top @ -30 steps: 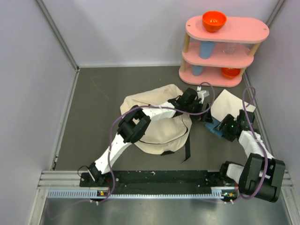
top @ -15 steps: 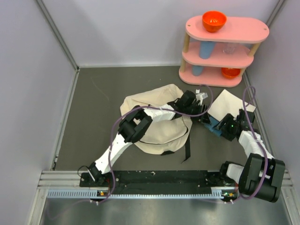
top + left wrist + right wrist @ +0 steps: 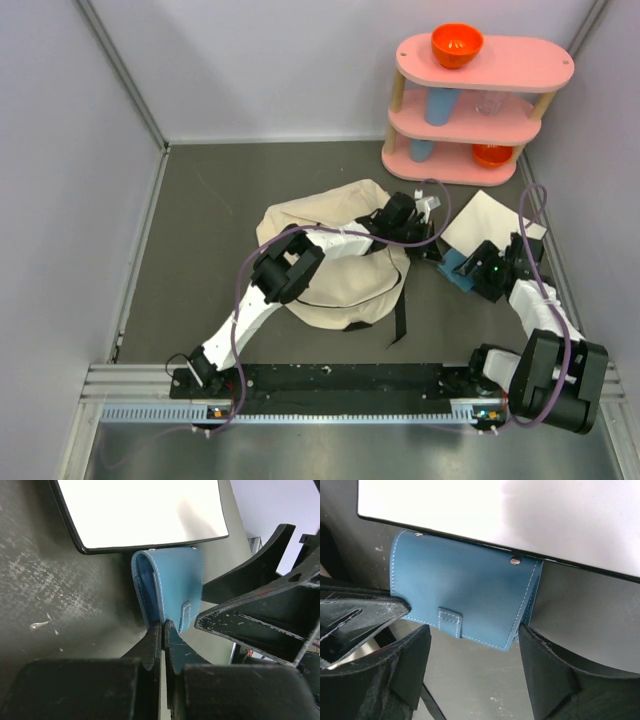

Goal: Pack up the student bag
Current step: Pick up the personal item from the center of the board.

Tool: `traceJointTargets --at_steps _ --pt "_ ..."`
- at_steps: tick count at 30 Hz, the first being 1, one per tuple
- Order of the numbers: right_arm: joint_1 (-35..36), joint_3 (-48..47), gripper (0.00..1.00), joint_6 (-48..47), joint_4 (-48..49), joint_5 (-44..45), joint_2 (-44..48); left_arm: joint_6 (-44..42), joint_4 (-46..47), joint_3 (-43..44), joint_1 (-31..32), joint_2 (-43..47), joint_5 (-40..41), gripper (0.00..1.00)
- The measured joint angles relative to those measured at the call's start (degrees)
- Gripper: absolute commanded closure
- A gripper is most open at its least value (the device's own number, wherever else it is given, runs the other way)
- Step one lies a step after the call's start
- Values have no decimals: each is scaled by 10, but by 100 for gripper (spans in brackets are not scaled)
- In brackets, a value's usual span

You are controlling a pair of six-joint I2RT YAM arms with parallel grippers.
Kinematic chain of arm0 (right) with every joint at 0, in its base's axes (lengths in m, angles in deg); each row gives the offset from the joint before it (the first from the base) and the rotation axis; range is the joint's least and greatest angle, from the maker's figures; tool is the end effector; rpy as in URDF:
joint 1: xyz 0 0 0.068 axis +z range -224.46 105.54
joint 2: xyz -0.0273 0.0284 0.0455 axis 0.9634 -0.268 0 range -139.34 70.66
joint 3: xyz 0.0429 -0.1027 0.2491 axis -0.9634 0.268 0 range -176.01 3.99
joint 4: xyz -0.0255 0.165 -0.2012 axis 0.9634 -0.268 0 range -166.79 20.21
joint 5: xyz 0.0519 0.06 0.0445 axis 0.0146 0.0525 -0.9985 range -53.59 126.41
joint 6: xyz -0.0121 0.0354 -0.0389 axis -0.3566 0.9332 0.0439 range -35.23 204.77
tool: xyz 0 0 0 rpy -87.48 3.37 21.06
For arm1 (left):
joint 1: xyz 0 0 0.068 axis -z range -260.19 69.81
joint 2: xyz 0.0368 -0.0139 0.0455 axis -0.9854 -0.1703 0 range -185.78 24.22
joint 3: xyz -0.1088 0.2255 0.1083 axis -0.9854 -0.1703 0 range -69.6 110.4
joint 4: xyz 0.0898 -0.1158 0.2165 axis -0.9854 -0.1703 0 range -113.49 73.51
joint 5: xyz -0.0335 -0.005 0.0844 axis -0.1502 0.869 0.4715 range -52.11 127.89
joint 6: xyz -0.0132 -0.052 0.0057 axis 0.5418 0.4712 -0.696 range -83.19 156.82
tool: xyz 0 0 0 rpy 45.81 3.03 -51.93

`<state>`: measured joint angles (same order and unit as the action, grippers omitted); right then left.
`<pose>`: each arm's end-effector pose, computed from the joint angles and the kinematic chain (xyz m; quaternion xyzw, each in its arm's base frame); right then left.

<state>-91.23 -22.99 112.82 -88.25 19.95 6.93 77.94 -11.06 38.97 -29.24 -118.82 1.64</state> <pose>0.1916 -0.0473 0.1629 0.3205 0.8894 0.1651 0.2811 0.3343 -0.4456 0.1330 0.2274 0.8025 -0.5331 0.1417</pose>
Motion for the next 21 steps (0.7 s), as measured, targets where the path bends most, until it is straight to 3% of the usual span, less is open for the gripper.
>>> traceJointTargets --at_steps 5,9,15,21 --pt "0 -1 9 13 -14 -7 51 -1 11 -28 1 12 2 100" --pt "0 -21 7 21 -53 -9 121 -11 4 -79 -5 60 9 100" --pt "0 -92 4 46 -76 -38 191 -27 2 -175 -41 207 11 100" --pt "0 -110 4 75 -62 -120 191 -32 45 -295 -106 394 3 100"
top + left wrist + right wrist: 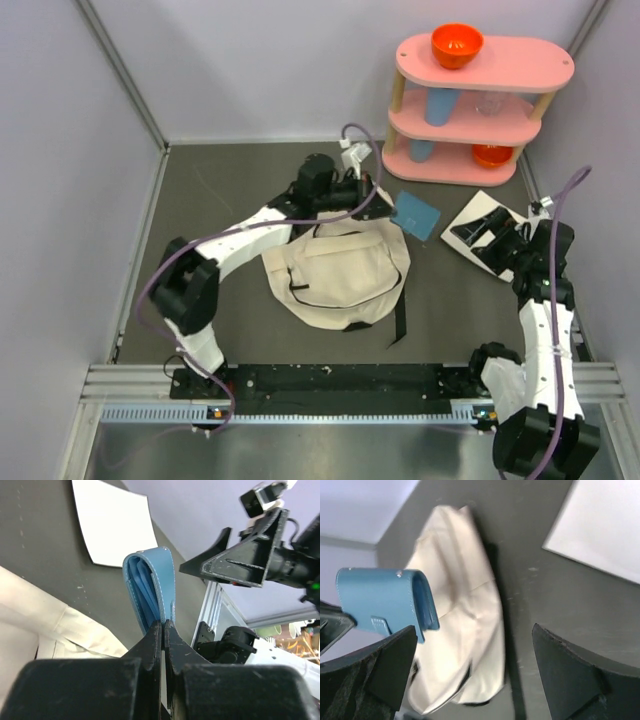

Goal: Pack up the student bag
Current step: Pick up the personal item from the center of the board.

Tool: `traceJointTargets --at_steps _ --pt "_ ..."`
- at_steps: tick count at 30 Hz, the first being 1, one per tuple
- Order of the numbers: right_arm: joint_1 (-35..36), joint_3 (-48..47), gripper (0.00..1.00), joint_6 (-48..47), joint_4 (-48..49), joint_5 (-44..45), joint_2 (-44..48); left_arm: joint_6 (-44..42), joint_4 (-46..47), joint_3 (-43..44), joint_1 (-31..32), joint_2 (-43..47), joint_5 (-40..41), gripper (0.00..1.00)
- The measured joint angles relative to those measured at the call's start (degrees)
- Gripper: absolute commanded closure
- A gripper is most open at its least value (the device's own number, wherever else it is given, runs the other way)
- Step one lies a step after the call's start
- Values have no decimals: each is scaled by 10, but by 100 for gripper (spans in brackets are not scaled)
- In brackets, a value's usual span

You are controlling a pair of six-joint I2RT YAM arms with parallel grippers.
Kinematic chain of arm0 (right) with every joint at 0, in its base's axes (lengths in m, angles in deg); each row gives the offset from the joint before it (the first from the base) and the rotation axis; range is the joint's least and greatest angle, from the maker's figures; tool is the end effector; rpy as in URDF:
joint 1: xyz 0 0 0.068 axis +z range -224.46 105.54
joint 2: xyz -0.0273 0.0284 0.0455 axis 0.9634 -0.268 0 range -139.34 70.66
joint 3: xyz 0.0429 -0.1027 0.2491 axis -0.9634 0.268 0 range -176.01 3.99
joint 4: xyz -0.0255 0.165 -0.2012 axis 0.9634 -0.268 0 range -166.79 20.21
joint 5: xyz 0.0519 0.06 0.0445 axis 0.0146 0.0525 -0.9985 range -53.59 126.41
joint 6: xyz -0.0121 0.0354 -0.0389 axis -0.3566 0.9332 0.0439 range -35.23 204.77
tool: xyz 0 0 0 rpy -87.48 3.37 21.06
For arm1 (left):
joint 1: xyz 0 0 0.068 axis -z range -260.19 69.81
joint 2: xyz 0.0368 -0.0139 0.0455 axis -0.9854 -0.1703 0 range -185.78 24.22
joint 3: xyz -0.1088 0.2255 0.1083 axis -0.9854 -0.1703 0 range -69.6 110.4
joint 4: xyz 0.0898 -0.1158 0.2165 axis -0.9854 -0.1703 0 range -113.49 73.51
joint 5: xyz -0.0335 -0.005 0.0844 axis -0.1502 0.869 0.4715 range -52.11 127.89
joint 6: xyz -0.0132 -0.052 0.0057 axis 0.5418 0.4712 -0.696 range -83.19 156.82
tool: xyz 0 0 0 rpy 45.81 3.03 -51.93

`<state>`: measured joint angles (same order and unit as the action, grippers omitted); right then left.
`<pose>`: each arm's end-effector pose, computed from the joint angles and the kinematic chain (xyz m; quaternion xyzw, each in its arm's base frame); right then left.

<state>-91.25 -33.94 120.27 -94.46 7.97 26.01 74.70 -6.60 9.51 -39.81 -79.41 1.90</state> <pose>0.1700 -0.0337 0.2751 0.2645 0.8118 0.2885 0.4334 0.3136 -0.2942 0.2969 0.2052 0.7484 -0.5566 0.2967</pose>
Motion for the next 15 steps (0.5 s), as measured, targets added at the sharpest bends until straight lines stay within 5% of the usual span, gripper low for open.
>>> traceJointTargets --at_steps 6,15 --pt "26 27 6 81 124 -125 -14 2 43 -110 -38 120 -9 100" --pt "148 39 6 149 275 -157 -84 17 69 -188 -48 139 -21 100"
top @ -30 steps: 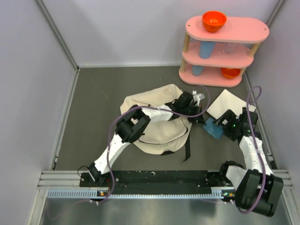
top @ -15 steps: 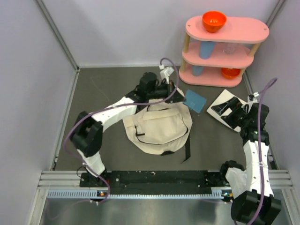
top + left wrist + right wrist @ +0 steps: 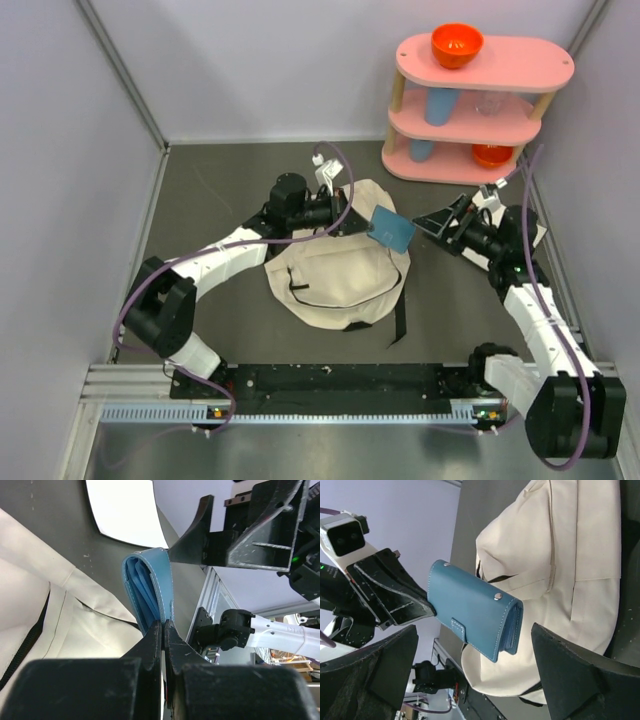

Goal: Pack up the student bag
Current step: Pick up the personal item from the center of the board.

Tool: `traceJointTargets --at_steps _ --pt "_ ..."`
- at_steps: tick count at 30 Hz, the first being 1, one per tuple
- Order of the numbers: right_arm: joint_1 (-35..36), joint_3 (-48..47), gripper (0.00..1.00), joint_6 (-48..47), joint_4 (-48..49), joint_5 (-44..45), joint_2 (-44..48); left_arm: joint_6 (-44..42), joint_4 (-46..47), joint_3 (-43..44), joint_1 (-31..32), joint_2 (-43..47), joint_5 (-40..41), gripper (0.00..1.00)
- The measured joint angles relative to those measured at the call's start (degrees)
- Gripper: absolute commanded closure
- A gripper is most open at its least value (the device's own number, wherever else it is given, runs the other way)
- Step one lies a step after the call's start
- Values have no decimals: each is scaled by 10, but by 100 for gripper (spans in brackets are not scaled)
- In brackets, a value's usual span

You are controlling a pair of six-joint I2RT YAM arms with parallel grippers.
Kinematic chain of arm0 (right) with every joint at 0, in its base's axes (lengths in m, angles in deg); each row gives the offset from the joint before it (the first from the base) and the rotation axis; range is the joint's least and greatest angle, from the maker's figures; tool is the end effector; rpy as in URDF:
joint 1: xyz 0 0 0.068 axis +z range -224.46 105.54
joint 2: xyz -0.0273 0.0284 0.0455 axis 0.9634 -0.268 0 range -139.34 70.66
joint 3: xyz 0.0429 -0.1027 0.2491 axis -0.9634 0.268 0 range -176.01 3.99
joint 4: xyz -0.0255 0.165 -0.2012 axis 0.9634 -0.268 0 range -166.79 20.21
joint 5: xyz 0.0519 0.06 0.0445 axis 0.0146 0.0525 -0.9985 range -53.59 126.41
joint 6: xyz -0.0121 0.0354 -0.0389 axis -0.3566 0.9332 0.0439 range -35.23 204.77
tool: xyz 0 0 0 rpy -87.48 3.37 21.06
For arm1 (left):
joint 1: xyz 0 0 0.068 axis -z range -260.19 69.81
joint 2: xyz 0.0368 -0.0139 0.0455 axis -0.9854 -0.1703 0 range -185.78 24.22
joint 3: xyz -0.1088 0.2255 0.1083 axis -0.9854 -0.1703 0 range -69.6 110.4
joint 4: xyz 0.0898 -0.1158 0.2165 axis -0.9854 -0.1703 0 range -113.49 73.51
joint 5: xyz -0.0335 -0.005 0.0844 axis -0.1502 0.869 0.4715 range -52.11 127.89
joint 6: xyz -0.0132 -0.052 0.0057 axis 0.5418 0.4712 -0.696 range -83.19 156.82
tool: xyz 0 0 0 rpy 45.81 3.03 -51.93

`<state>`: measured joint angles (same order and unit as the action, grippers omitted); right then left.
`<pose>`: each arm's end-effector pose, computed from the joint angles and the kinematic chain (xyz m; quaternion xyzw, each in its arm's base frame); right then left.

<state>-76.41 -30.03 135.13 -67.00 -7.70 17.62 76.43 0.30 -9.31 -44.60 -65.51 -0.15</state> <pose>0.2089 0.0176 0.2735 0.1244 0.7647 0.5021 0.3843 0.2809 -0.2281 0.2869 0.1776 0.7448 -0.5621 0.3128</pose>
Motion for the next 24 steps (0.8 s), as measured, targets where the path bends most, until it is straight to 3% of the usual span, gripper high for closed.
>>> traceJointTargets --at_steps 8,10,15,19,22,24 --pt "49 5 7 16 51 21 -53 10 26 -4 0 23 -8 100" --pt "55 11 12 22 66 21 -65 12 35 -7 0 30 -13 100" --pt "70 25 32 49 127 7 -90 23 56 -19 -2 32 -19 100" --pt "75 37 40 87 202 -18 -100 26 60 -20 -6 32 -23 100" --pt "76 48 53 116 263 -34 -109 30 66 -20 -7 32 -26 100" --pt "76 55 68 132 292 -39 -115 33 69 -20 -7 32 -28 100"
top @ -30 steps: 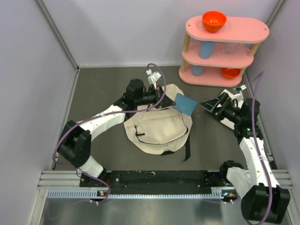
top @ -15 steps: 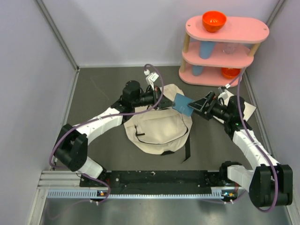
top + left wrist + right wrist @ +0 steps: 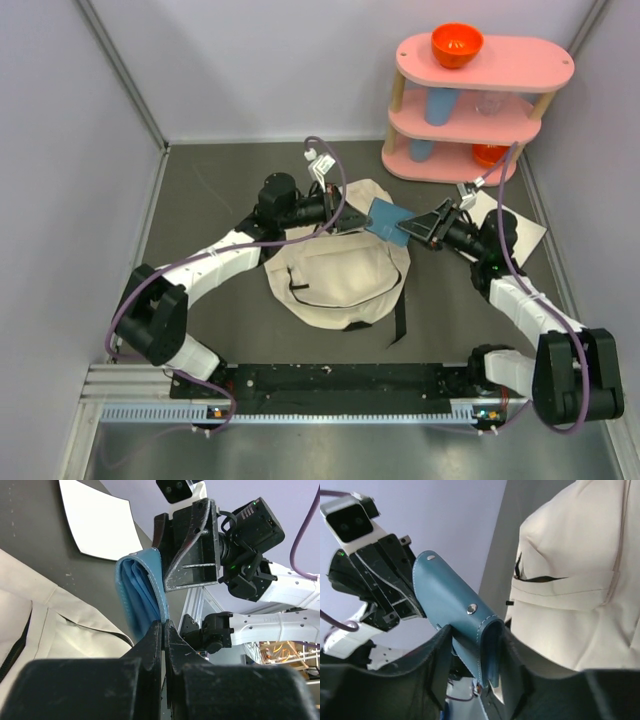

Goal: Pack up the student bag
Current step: Pick up the personal item from the center of the board.

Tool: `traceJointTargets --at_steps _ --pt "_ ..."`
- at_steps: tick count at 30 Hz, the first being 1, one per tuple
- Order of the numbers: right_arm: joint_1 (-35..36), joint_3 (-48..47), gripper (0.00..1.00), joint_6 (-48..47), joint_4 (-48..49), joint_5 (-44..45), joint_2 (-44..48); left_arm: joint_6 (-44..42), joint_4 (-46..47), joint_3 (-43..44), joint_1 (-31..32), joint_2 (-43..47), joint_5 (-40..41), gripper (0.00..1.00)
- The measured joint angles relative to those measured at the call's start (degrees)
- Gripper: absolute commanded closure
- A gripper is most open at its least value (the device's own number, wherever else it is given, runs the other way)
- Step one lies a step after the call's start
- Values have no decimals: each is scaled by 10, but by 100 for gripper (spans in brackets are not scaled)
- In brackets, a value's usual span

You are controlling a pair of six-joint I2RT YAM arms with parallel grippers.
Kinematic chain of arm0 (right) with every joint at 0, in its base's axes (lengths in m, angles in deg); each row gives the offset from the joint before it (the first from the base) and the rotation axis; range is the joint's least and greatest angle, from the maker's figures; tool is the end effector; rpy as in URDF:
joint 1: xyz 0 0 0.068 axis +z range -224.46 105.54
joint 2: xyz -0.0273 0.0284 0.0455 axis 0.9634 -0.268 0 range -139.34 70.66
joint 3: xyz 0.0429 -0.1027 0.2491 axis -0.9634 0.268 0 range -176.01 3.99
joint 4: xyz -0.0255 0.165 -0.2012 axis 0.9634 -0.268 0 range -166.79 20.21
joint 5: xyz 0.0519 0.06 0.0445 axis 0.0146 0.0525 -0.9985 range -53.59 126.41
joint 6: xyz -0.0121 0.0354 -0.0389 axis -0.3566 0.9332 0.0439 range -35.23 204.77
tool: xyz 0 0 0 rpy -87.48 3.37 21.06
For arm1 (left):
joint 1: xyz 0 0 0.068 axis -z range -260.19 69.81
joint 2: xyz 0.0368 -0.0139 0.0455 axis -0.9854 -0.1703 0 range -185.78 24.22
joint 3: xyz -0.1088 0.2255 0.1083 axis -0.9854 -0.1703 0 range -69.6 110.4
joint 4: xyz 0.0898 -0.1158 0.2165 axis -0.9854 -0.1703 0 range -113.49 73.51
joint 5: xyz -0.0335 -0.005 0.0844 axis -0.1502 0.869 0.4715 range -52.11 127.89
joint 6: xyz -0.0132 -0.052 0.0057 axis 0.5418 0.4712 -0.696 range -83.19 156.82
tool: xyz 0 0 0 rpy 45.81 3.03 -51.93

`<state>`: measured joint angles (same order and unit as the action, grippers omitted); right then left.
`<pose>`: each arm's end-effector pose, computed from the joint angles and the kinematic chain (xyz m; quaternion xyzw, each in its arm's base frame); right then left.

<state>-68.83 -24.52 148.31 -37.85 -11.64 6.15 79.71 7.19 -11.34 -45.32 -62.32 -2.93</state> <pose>0.2338 0.0496 0.2494 0.0807 0.7191 0.5987 0.3435 0.2729 -0.2186 0.3056 0.1877 0.7036 -0.5985 0.3339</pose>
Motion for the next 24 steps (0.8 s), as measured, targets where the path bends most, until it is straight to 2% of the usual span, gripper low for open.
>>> traceJointTargets --at_steps 3,4,5,6,7,9,10,11,13,18,24 --pt "0 8 87 19 28 -2 -5 2 2 0 -4 0 -1 100" --pt "0 10 94 25 34 -3 -6 3 2 0 -7 -1 -1 97" --pt "0 11 99 31 42 -3 -6 3 1 0 -9 -3 -1 86" --pt "0 11 100 36 50 -3 -6 3 1 -1 -10 -5 -1 72" --pt "0 11 100 37 54 -3 -6 3 1 -3 -13 -6 0 43" --pt "0 12 100 38 55 -4 -6 -1 -2 -5 -17 -8 0 24" --pt "0 12 100 38 53 -4 -6 -3 -6 -5 -17 -7 3 9" --pt "0 12 100 34 47 -2 -5 -8 -10 -7 -18 -7 7 3" --pt "1 12 100 18 21 9 2 -29 -32 -11 -19 -4 28 1" --pt "2 10 100 -53 -116 70 61 -122 -150 -9 -21 14 117 1" --pt "2 7 100 -111 -229 129 102 -266 -290 55 -23 -13 216 1"
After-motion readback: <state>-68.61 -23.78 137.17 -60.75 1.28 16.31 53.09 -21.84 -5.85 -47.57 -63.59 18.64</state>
